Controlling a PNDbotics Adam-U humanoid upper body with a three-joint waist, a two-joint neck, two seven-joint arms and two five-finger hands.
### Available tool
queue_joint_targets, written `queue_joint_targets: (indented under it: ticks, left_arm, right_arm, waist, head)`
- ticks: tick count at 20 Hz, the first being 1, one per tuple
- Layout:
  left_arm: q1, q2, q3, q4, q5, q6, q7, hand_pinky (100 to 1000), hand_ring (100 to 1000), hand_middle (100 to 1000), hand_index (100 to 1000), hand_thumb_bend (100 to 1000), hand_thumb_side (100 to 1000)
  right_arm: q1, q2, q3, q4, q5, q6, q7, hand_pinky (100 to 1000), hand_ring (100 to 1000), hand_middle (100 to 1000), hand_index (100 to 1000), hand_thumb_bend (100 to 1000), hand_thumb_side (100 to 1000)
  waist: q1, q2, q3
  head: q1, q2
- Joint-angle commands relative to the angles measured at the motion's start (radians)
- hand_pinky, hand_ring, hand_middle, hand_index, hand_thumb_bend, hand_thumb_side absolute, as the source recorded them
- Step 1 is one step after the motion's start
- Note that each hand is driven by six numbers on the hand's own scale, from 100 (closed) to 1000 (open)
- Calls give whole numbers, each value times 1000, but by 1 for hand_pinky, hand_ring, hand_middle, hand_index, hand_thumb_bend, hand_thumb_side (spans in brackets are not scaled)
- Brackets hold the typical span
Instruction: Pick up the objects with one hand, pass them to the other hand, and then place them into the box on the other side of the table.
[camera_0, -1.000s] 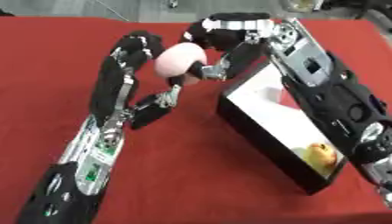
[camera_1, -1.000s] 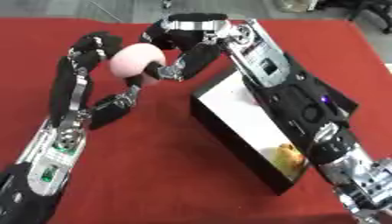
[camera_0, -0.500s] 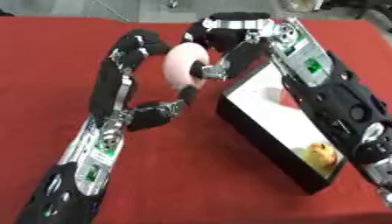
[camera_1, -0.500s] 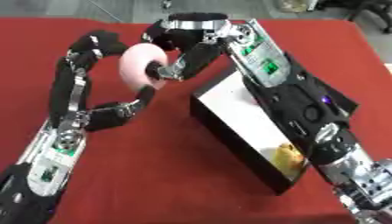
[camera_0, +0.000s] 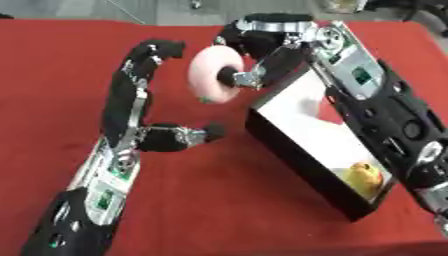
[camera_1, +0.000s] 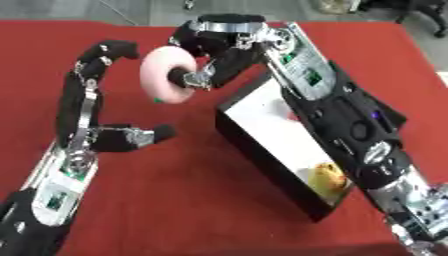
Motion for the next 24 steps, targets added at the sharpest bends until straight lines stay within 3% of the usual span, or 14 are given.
queue_joint_targets:
  ticks: [1, 5, 9, 10, 11, 21, 24]
  left_arm:
    - [-4, 26, 9, -13, 10, 5, 5, 874, 771, 614, 810, 791, 685]
    - [16, 69, 8, -22, 12, 7, 3, 872, 774, 620, 814, 691, 628]
    - [31, 109, 12, -30, 14, 20, -5, 860, 773, 620, 806, 624, 625]
    - [35, 120, 13, -33, 14, 21, -9, 858, 773, 621, 806, 571, 617]
    - [38, 131, 15, -36, 15, 22, -13, 858, 772, 620, 805, 617, 626]
    - [87, 177, 29, -66, 29, 34, -17, 854, 766, 612, 791, 600, 623]
    - [95, 188, 36, -75, 43, 43, -9, 855, 762, 606, 795, 591, 619]
  right_arm:
    - [-3, -49, -31, -29, -20, 6, -26, 923, 637, 428, 482, 100, 184]
    - [24, -88, -60, -45, -47, 18, -57, 925, 639, 430, 487, 100, 191]
    - [62, -126, -100, -58, -81, 37, -89, 926, 644, 434, 490, 100, 206]
    - [72, -135, -111, -61, -86, 42, -93, 924, 646, 434, 491, 100, 265]
    - [83, -145, -123, -65, -91, 44, -101, 924, 648, 435, 492, 100, 208]
    - [253, -274, -263, -56, -89, -19, -184, 921, 661, 440, 499, 100, 206]
    - [302, -301, -308, -52, -74, -75, -223, 913, 663, 437, 498, 100, 182]
  waist:
    - [-5, -14, -7]
    - [6, -27, -20]
    - [16, -35, -28]
    - [19, -37, -30]
    - [21, -38, -32]
    - [36, -38, -51]
    - [42, -37, -56]
  head:
    - [-5, 8]
    - [-32, 27]
    - [-53, 37]
    - [-56, 38]
    - [-60, 40]
    - [-79, 41]
    - [-85, 35]
